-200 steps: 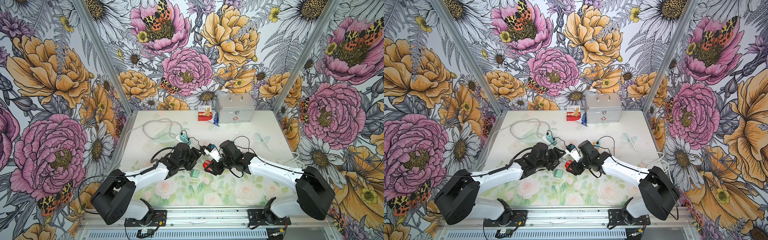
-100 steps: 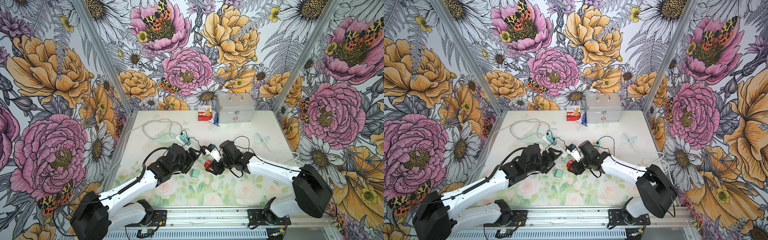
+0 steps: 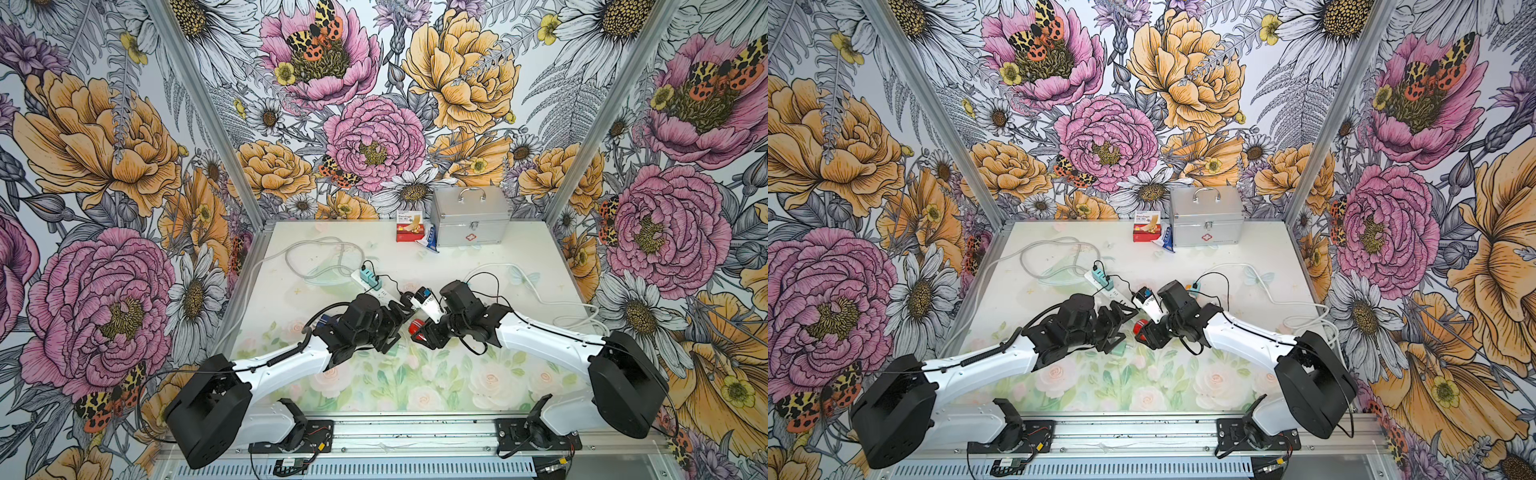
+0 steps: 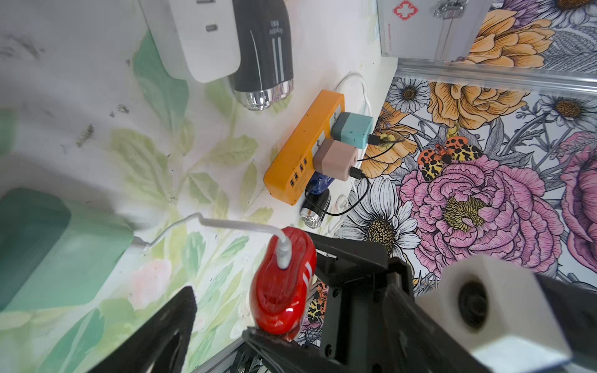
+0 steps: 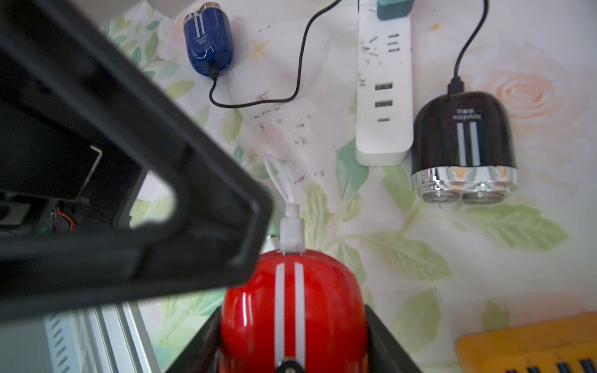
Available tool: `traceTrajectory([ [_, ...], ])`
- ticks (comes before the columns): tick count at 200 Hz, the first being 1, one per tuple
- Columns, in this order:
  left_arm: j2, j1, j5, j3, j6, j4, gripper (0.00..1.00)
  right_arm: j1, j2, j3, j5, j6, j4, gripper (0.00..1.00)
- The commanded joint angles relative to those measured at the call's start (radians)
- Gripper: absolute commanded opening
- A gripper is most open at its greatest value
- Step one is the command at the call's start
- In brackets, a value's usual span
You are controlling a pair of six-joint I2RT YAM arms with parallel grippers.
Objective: Unplug the electric shaver
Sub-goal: Remove the charging cable from the electric shaver.
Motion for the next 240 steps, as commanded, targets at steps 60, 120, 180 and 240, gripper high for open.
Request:
traceTrajectory([
  [60,0.111,0.013,-0.009,0.040,-0.011,0.145,0.78,-0.007,-0.038,0.009,-0.038,-0.001,-0.017,0.35],
  [120,0.171,0.020,-0.004,0.054,-0.012,0.176,0.57,-0.007,-0.031,0.011,-0.053,0.004,-0.020,0.35],
  [180,0.187,0.026,0.000,0.065,0.009,0.175,0.29,-0.007,-0.015,0.003,-0.072,0.030,-0.025,0.35],
  [240,0.184,0.026,0.000,0.064,0.017,0.172,0.08,-0.010,-0.014,0.004,-0.084,0.053,-0.027,0.35],
])
